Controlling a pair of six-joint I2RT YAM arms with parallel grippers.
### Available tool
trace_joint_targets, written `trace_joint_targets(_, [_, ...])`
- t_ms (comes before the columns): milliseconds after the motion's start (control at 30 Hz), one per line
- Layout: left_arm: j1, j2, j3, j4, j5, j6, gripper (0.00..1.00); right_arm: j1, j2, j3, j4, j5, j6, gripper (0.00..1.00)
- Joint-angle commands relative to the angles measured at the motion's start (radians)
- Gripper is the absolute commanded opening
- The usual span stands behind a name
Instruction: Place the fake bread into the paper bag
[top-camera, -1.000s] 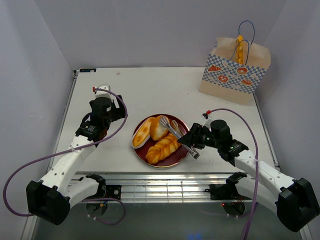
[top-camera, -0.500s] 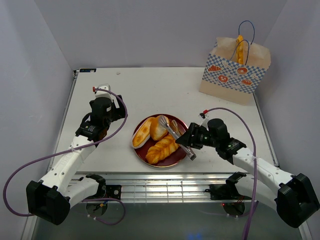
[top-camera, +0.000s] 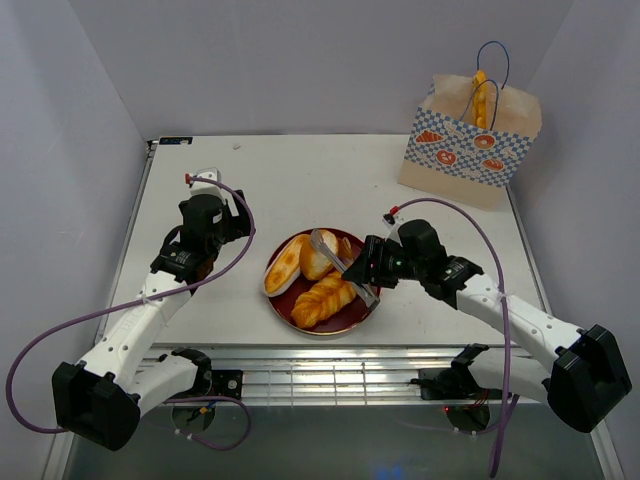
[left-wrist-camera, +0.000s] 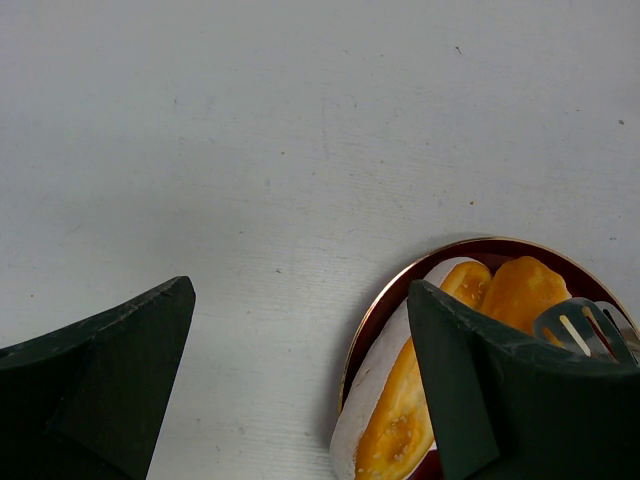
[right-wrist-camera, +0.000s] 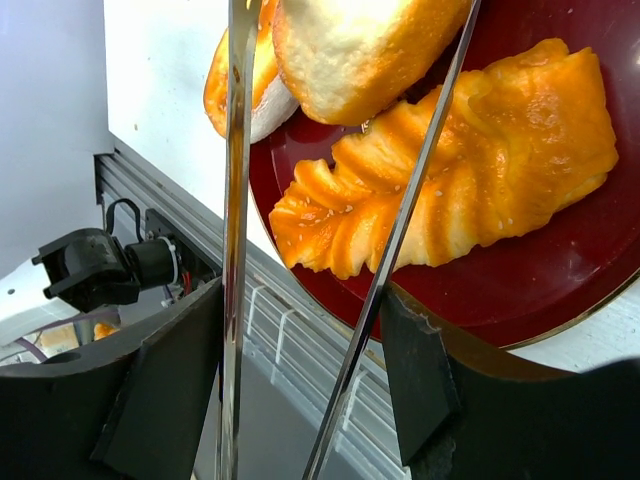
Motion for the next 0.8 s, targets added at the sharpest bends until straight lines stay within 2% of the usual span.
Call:
trace_joint_targets(0, [-0.004, -0.027, 0.028, 0.001, 0.005, -0.005, 0.98, 0.024, 0.015, 0.079, -0.031, 0.016, -0.041, 0.66])
trace_joint_targets(467, [-0.004, -0.03, 0.031, 0.001, 0.015, -0.007, 0.98, 0.134, 0.118, 0.182, -0.166, 0.138, -0.102, 0.65])
trace_joint_targets(767, [-0.004, -0.036, 0.029, 0.0, 0.016, -0.007, 0.98, 0.145, 0.123, 0.191, -0.177, 0.152, -0.105, 0.51])
